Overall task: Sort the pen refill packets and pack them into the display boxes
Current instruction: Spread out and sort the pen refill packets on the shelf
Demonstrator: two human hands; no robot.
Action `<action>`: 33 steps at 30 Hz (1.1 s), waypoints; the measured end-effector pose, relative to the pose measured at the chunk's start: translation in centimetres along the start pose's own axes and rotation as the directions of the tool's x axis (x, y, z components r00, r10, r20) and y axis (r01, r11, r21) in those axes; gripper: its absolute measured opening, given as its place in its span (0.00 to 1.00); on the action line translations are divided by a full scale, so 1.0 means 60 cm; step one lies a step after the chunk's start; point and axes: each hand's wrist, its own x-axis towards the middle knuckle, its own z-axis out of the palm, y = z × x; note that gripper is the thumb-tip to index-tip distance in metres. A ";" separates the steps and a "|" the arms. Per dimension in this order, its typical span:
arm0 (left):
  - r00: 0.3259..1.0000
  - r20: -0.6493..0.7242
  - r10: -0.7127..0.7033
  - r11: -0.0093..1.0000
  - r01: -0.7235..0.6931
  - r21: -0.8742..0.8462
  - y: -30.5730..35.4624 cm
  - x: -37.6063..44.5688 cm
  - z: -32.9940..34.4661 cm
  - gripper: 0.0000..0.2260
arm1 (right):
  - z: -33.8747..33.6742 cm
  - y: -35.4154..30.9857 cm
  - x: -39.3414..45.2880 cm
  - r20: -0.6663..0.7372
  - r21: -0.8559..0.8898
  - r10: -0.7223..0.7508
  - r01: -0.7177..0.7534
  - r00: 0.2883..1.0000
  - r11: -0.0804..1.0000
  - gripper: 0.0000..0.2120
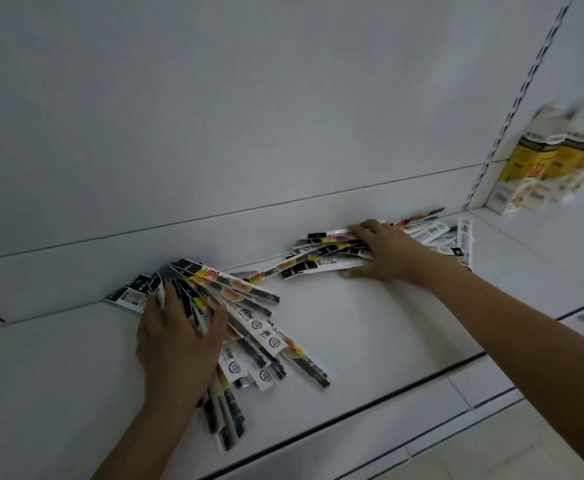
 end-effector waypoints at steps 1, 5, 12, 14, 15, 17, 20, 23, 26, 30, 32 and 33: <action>1.000 0.009 -0.009 1.000 0.009 0.000 0.001 0.000 0.002 0.39 | 0.007 -0.002 0.007 -0.016 -0.045 -0.016 0.015 1.000 0.999 0.51; 0.999 0.017 -0.048 0.999 0.048 -0.022 0.020 -0.015 0.015 0.38 | 0.039 0.003 0.024 -0.235 -0.043 -0.159 0.153 0.959 0.987 0.43; 0.989 -0.089 -0.115 0.993 0.114 -0.017 0.050 -0.028 0.039 0.40 | 0.059 0.014 0.043 -0.330 0.004 -0.275 0.293 0.903 0.956 0.31; 0.985 -0.109 -0.134 0.991 0.130 -0.035 0.052 -0.030 0.040 0.39 | 0.066 0.016 0.043 -0.373 0.011 -0.271 0.296 0.887 0.955 0.27; 0.983 -0.114 -0.142 0.990 0.138 -0.037 0.052 -0.032 0.042 0.38 | 0.067 0.017 0.045 -0.378 0.026 -0.270 0.302 0.886 0.953 0.26; 0.981 -0.124 -0.146 0.989 0.146 -0.010 0.052 -0.037 0.048 0.35 | 0.063 0.019 0.049 -0.339 0.059 -0.268 0.305 0.902 0.951 0.25; 0.977 -0.138 -0.161 0.987 0.163 0.006 0.059 -0.044 0.056 0.34 | 0.054 0.019 0.054 -0.299 0.131 -0.246 0.295 0.922 0.947 0.22; 0.974 -0.157 -0.166 0.985 0.170 0.015 0.074 -0.051 0.066 0.34 | 0.054 0.016 0.048 -0.326 0.124 -0.237 0.290 0.915 0.949 0.19; 0.976 -0.154 -0.152 0.986 0.160 0.040 0.086 -0.054 0.077 0.35 | 0.058 0.007 0.033 -0.297 0.130 -0.213 0.260 0.931 0.957 0.19; 0.979 -0.155 -0.130 0.990 0.136 0.032 0.101 -0.062 0.090 0.35 | 0.055 -0.018 0.010 -0.303 0.165 -0.205 0.263 0.931 0.951 0.18; 0.980 -0.163 -0.114 0.992 0.121 0.036 0.106 -0.066 0.093 0.35 | 0.056 -0.029 -0.003 -0.316 0.157 -0.208 0.268 0.926 0.951 0.19; 0.980 -0.165 -0.112 0.992 0.119 0.036 0.107 -0.067 0.093 0.35 | 0.056 -0.034 -0.010 -0.320 0.156 -0.200 0.260 0.926 0.953 0.19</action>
